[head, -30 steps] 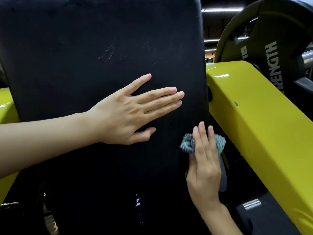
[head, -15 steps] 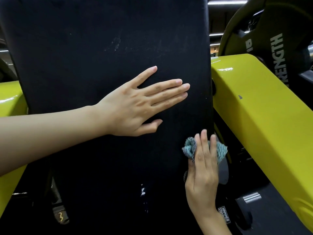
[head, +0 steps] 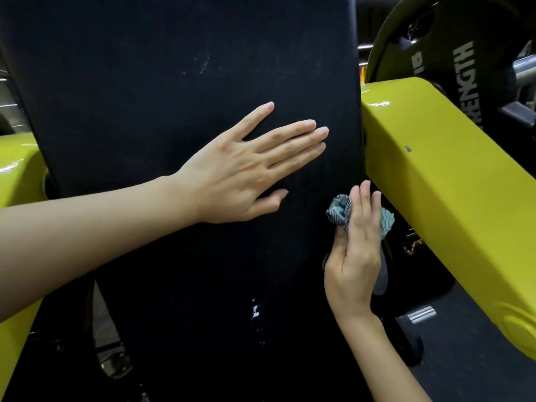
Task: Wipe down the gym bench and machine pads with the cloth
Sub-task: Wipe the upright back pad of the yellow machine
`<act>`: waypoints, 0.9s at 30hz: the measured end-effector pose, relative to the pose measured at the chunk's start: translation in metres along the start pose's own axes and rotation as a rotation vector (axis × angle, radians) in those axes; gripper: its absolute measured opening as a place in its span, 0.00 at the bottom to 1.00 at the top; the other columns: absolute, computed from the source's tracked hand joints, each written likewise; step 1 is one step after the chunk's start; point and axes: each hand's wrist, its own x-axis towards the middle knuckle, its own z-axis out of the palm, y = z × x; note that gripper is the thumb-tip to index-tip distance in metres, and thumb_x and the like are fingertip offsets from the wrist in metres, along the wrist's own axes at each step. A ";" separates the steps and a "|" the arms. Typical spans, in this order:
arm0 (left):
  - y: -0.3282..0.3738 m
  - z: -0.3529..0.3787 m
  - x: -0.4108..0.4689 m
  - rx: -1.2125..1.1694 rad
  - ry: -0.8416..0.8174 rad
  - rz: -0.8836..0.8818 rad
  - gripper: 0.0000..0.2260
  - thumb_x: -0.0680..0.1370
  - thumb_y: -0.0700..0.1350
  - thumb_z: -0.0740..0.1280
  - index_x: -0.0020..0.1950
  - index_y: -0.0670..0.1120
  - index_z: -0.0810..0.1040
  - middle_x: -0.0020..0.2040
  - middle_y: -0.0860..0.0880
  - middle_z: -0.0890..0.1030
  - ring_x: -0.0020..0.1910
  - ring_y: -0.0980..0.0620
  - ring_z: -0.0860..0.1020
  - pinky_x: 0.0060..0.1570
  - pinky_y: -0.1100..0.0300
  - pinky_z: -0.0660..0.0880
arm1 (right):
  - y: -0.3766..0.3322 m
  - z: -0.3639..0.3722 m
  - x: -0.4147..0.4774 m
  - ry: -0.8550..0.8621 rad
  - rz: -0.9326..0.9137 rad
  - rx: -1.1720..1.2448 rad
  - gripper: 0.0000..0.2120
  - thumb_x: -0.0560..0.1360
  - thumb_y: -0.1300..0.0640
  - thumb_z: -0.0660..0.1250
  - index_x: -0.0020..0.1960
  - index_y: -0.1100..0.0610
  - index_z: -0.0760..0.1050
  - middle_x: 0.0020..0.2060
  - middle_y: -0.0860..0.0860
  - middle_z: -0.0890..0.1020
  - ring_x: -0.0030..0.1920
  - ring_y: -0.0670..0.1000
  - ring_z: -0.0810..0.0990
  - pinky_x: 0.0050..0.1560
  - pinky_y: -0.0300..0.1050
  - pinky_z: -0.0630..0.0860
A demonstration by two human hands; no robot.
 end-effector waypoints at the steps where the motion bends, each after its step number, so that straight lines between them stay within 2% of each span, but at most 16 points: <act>1: 0.000 0.000 0.000 0.000 0.002 0.001 0.29 0.82 0.54 0.48 0.82 0.44 0.49 0.82 0.47 0.50 0.80 0.50 0.49 0.78 0.42 0.47 | -0.002 0.001 0.002 0.013 0.021 0.004 0.23 0.82 0.64 0.54 0.77 0.63 0.59 0.77 0.54 0.61 0.79 0.56 0.54 0.77 0.55 0.58; 7: 0.001 0.001 -0.001 -0.013 0.021 0.017 0.29 0.82 0.54 0.47 0.81 0.43 0.50 0.82 0.46 0.50 0.80 0.49 0.49 0.77 0.41 0.47 | -0.016 0.010 -0.020 0.079 0.115 -0.037 0.23 0.83 0.62 0.53 0.77 0.62 0.58 0.77 0.53 0.60 0.80 0.55 0.53 0.78 0.51 0.55; 14: 0.000 0.003 -0.004 -0.019 0.037 0.045 0.30 0.82 0.56 0.47 0.81 0.42 0.50 0.81 0.45 0.51 0.80 0.49 0.49 0.77 0.40 0.47 | -0.061 0.035 -0.093 0.033 0.239 -0.057 0.25 0.83 0.59 0.53 0.79 0.59 0.54 0.80 0.49 0.55 0.80 0.53 0.50 0.78 0.48 0.53; 18: 0.001 0.003 -0.009 -0.031 0.025 0.106 0.30 0.82 0.56 0.46 0.81 0.42 0.51 0.81 0.44 0.51 0.80 0.49 0.49 0.77 0.39 0.47 | -0.083 0.050 -0.120 0.027 0.263 -0.055 0.24 0.85 0.53 0.48 0.79 0.57 0.52 0.80 0.47 0.53 0.80 0.52 0.49 0.78 0.43 0.50; 23: 0.002 0.006 -0.015 -0.019 0.049 0.168 0.30 0.82 0.56 0.45 0.81 0.42 0.51 0.81 0.45 0.51 0.80 0.49 0.49 0.77 0.39 0.48 | -0.080 0.053 -0.107 0.101 0.297 -0.103 0.26 0.82 0.60 0.52 0.79 0.60 0.54 0.79 0.51 0.57 0.80 0.52 0.51 0.78 0.41 0.51; 27: 0.005 0.010 -0.014 -0.039 0.089 0.170 0.31 0.82 0.57 0.45 0.81 0.42 0.53 0.81 0.44 0.53 0.80 0.49 0.51 0.77 0.39 0.48 | -0.069 0.051 -0.092 0.137 0.286 -0.099 0.27 0.81 0.64 0.54 0.79 0.60 0.54 0.79 0.52 0.58 0.80 0.51 0.51 0.78 0.44 0.52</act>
